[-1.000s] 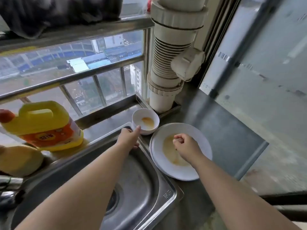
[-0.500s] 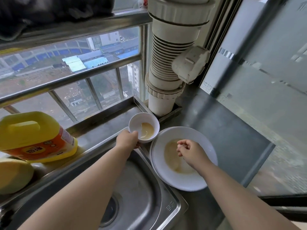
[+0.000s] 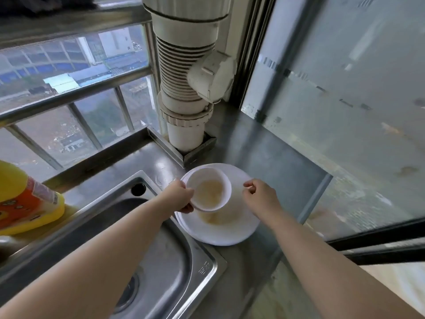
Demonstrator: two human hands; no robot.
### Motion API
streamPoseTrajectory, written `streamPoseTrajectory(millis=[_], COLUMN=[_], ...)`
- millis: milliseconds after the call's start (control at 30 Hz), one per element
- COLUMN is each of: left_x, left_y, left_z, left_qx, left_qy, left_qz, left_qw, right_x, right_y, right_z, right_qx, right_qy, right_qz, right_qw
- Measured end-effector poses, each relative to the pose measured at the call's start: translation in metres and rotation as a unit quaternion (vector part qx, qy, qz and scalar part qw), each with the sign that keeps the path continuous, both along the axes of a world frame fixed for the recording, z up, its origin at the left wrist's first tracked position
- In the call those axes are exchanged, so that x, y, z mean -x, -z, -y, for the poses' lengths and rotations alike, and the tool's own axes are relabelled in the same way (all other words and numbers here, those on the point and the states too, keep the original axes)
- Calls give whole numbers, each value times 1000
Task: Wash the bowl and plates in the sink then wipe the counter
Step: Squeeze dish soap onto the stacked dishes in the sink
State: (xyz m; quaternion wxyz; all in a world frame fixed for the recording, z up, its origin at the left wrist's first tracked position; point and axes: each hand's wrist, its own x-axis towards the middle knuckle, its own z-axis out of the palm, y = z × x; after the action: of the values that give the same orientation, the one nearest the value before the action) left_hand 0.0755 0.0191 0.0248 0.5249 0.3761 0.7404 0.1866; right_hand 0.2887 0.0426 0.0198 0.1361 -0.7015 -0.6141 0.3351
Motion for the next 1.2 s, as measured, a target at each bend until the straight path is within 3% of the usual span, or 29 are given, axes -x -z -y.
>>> streamPoseTrajectory(millis=[267,400,567,700,900,1067,1200], left_x=[1,21,31,25,22,30,49], left_y=[5,14,36,48,49,42,28], left_z=[3,11,23,23,23,41,69], left_qx=[-26,-104,-59,-49,-51,-68,-93], left_qy=[41,-40,-9,-21,4,-47,-121], left_qz=[-16,-87,-130,-88,-152,-126,-49], left_qw=[999,990,990,995,987,989,987], right_x=[-23,-23,-21,-16,8,12,21], right_y=[24,30,40,51,57,52,44], right_z=[8,5,-5,-4,0,3,7], right_qx=[-8,25,85,103,85,50,50], right_qy=[46,64,91,166,211,187,142], right_qz=[45,15,-4,-96,-182,-173,-164], right_qw=[998,997,992,976,957,966,975])
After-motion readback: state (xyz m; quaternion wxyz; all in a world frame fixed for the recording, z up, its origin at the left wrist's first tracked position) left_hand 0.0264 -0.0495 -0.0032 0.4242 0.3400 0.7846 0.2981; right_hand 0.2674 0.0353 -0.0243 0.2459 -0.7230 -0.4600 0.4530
